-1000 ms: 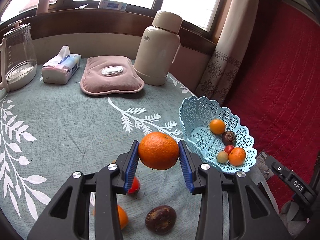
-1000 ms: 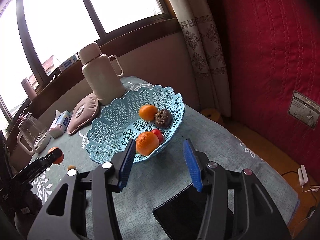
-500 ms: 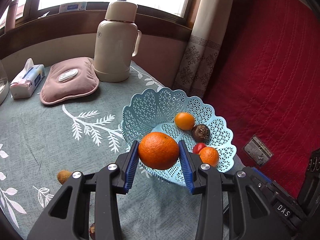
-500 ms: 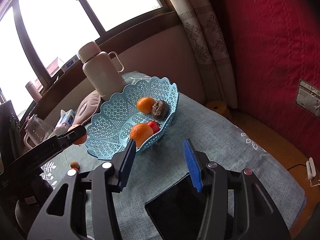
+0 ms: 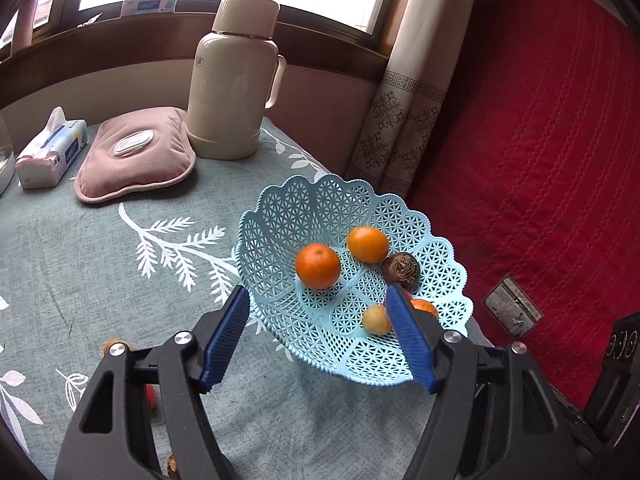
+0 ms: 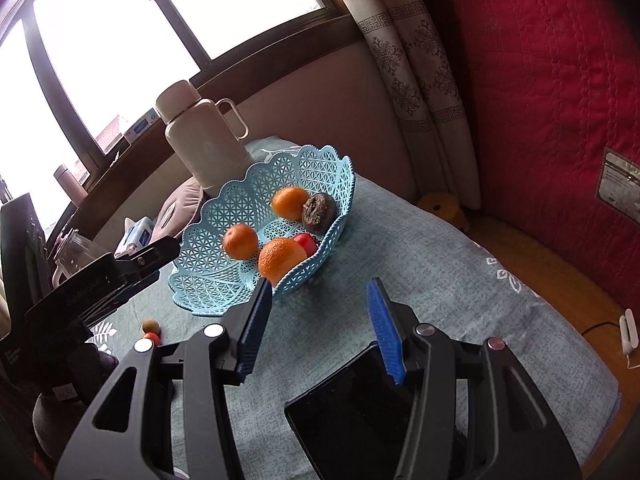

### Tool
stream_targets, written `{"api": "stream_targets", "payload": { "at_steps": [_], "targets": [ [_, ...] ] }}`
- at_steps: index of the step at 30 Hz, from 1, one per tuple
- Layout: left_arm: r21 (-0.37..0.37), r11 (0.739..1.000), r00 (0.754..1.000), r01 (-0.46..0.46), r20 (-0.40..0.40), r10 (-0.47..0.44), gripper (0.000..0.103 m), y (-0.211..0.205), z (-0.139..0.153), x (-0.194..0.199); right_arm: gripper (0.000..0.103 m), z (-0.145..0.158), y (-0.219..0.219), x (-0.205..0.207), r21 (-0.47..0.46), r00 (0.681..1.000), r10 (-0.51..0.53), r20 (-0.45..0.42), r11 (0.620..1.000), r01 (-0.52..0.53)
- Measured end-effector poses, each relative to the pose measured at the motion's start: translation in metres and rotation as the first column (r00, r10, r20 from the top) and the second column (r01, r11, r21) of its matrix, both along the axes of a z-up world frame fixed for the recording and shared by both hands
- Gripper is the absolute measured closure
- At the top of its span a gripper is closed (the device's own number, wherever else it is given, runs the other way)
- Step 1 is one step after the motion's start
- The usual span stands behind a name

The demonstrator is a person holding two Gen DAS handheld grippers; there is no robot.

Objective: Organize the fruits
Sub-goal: 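Withdraw the left tool from the basket while the right tool moves back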

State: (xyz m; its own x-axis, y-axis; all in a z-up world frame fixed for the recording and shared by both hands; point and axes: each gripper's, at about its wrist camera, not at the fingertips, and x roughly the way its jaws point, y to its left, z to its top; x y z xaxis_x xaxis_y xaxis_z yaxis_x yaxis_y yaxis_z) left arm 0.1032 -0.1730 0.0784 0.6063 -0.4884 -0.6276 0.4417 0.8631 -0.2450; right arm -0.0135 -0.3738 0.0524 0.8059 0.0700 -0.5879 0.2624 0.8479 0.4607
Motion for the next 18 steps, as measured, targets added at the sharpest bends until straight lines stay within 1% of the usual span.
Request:
{"api": "stream_targets", "payload": {
  "at_steps": [2,3,5,6,7,9,10,12,14,16,18],
  "targets": [
    [-0.003,1.0,1.0,-0.012,-0.003,0.012,0.033,0.005,0.0,0.001,0.052,0.0,0.001,0.0,0.0,1.0,0.002,-0.001,1.0,-0.002],
    [-0.003,1.0,1.0,-0.019,-0.004,0.019,0.03,0.007,0.0,0.001,0.052,0.0,0.002,0.0,-0.001,1.0,0.003,-0.001,1.0,-0.003],
    [-0.006,0.999,0.999,-0.037,-0.01,0.037,0.023,0.012,0.0,0.002,0.052,0.001,0.004,0.001,-0.002,1.0,0.008,-0.002,1.0,-0.008],
    [-0.009,0.999,0.999,-0.05,-0.014,0.05,0.016,0.016,0.0,0.002,0.052,0.001,0.006,0.001,-0.004,1.0,0.01,-0.001,1.0,-0.01],
    [-0.014,0.998,0.998,-0.062,-0.019,0.062,0.014,0.019,0.001,0.003,0.052,0.002,0.007,0.001,-0.006,1.0,0.012,-0.001,1.0,-0.012],
    [-0.028,0.997,0.996,-0.078,-0.035,0.077,0.014,0.027,0.0,0.004,0.051,0.003,0.01,0.001,-0.009,1.0,0.016,0.0,1.0,-0.016],
    [-0.031,0.996,0.996,-0.087,-0.04,0.086,0.014,0.03,0.001,0.005,0.048,0.004,0.011,0.001,-0.01,1.0,0.016,0.001,1.0,-0.016],
    [-0.033,0.994,0.994,-0.104,-0.039,0.103,0.014,0.037,0.002,0.005,0.044,0.005,0.013,0.0,-0.014,1.0,0.016,0.006,1.0,-0.016],
    [-0.031,0.992,0.992,-0.12,-0.035,0.119,0.011,0.044,0.002,0.005,0.044,0.006,0.016,-0.001,-0.016,1.0,0.02,0.007,1.0,-0.02],
    [-0.018,0.989,0.989,-0.144,-0.029,0.143,0.008,0.05,0.003,0.004,0.044,0.007,0.018,-0.001,-0.017,1.0,0.023,0.008,1.0,-0.023],
    [0.012,0.986,0.985,-0.168,-0.023,0.169,0.006,0.055,0.002,0.005,0.042,0.008,0.02,-0.002,-0.019,1.0,0.026,0.01,0.999,-0.026]
  ]
}}
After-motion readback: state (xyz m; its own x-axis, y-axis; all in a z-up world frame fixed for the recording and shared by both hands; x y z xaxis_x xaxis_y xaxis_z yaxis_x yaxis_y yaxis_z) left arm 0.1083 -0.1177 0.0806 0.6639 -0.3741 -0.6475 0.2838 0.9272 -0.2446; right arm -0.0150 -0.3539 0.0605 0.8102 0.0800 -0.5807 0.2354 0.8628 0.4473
